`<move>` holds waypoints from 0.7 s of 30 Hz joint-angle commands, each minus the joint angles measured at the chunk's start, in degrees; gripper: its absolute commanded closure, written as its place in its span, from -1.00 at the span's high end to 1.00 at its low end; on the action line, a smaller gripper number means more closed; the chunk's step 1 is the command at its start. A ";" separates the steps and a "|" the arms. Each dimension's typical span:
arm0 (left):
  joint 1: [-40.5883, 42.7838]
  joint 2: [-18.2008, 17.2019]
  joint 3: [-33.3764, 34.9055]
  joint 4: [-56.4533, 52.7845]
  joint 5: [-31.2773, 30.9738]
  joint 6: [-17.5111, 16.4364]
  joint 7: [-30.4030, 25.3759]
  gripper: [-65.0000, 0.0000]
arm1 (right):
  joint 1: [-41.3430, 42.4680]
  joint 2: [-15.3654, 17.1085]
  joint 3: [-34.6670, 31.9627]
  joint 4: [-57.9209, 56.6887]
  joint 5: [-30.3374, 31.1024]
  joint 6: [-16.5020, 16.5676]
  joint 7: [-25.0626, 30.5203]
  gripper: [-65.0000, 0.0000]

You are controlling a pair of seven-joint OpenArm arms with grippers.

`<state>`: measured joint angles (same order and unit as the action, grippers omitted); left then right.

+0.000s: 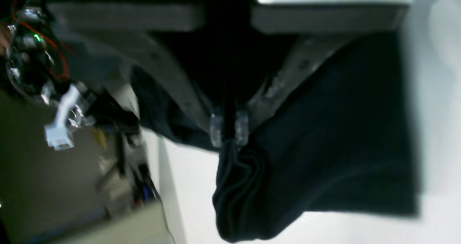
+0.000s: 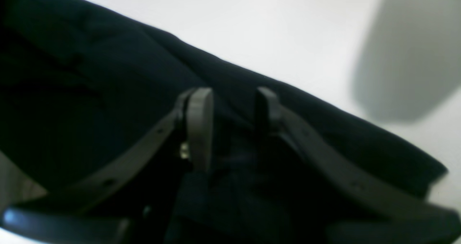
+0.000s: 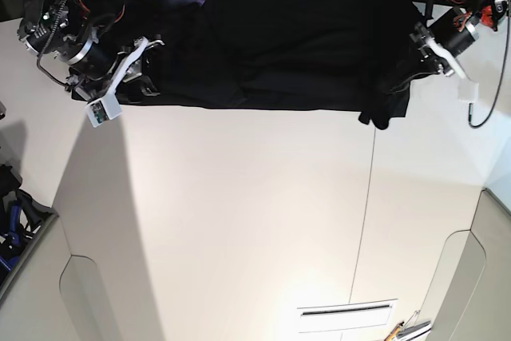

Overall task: Fold the T-shirt properly
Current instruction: 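Lift the strip end with the left gripper and fold it toward the right gripper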

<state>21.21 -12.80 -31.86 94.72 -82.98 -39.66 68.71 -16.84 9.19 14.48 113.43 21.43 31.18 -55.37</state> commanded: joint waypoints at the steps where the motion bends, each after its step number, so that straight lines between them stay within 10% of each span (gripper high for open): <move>1: -0.79 -0.07 1.14 1.03 -2.02 -0.34 -0.96 -1.00 | 0.26 0.44 0.26 1.11 -0.76 -0.37 0.92 -0.38; 8: -3.08 3.48 9.27 1.03 -2.02 -0.34 -0.72 -1.00 | 0.26 1.25 4.59 1.11 -6.08 -5.99 0.94 -0.38; 21: -4.74 5.53 20.94 1.03 -2.02 -0.34 -0.72 -1.00 | 0.26 2.51 12.46 1.11 -3.39 -6.12 0.98 -0.38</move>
<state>16.93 -7.27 -10.85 94.72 -83.07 -39.66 68.55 -16.84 11.11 26.57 113.43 17.15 25.23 -55.40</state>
